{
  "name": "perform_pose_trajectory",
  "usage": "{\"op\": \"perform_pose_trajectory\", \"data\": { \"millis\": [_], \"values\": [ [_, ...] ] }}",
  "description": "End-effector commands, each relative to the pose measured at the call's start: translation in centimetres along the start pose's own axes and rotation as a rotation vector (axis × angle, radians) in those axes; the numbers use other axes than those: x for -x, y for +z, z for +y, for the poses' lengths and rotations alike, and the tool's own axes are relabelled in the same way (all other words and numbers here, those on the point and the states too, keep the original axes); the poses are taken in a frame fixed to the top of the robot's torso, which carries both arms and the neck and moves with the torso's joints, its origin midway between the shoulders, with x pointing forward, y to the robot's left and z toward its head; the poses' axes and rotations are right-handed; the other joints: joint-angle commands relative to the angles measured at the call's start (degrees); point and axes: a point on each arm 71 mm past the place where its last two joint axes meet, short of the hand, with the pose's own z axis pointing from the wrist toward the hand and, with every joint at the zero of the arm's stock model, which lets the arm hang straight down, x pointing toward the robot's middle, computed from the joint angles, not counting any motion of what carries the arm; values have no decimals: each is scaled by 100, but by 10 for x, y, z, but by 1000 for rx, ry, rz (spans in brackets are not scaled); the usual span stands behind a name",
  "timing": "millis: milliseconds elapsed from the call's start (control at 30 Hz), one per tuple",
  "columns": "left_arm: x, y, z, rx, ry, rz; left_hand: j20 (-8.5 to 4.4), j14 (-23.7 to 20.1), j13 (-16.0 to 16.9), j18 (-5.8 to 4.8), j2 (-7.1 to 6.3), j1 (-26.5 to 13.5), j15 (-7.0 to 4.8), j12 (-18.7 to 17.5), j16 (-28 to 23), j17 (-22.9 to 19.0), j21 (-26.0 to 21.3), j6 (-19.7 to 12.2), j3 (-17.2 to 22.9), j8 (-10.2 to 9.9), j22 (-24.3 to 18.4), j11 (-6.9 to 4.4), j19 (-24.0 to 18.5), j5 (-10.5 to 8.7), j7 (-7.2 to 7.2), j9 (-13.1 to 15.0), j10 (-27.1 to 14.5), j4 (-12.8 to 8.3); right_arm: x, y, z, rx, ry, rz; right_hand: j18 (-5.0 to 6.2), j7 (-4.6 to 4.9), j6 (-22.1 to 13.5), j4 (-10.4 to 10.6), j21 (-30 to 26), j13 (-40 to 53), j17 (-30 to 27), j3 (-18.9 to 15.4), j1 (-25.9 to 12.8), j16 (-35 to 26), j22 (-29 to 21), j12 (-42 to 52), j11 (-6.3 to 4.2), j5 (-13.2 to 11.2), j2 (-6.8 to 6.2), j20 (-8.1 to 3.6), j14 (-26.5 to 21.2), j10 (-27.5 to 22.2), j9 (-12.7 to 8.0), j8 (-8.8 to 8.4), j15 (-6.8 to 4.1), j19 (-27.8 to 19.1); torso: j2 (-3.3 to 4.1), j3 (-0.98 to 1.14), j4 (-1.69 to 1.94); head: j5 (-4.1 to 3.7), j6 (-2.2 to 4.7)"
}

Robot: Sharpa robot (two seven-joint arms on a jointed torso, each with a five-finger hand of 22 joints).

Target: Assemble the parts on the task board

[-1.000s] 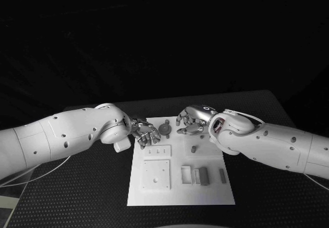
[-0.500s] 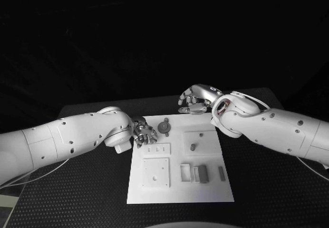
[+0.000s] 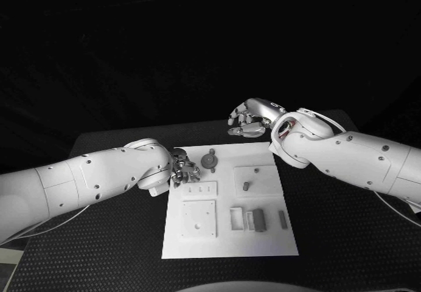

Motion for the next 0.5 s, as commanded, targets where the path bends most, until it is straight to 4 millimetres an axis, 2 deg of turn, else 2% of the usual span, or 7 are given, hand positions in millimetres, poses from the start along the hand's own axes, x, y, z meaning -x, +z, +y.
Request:
{"op": "perform_pose_trajectory", "data": {
  "millis": [33,233,500],
  "values": [
    [2,0,-1,7,36,-53,-281,176,13,109,110,146,-299,88,93,-19,77,35,44,136,148,-111,224,36,-95,1103,-33,-4,1,1,1,10,7,-1,83,40,20,-3,-18,-6,-10,18,70,-30,61,1,3,11,2,5,-6,-10,-5,4,8,0,-1,1,-1,-5,-7],
    [0,0,-2,8,38,-53,-354,196,46,100,113,164,-374,367,352,-73,303,47,80,79,145,-137,257,37,-111,1149,-37,-17,2,3,-1,0,11,-2,83,41,19,-4,-18,-6,-10,16,69,-30,61,1,3,10,4,6,-6,-10,-5,4,8,-1,-3,2,2,-15,-22],
    [-10,3,-3,9,46,-26,-402,218,54,97,118,171,-416,559,520,-115,447,64,87,31,143,-154,283,30,-127,1169,-38,-34,2,4,0,1,13,1,83,41,19,-5,-19,-7,-11,13,67,-31,62,0,4,10,7,7,-7,-10,-6,4,9,-2,-3,2,-6,-14,-40]
  ]
}}
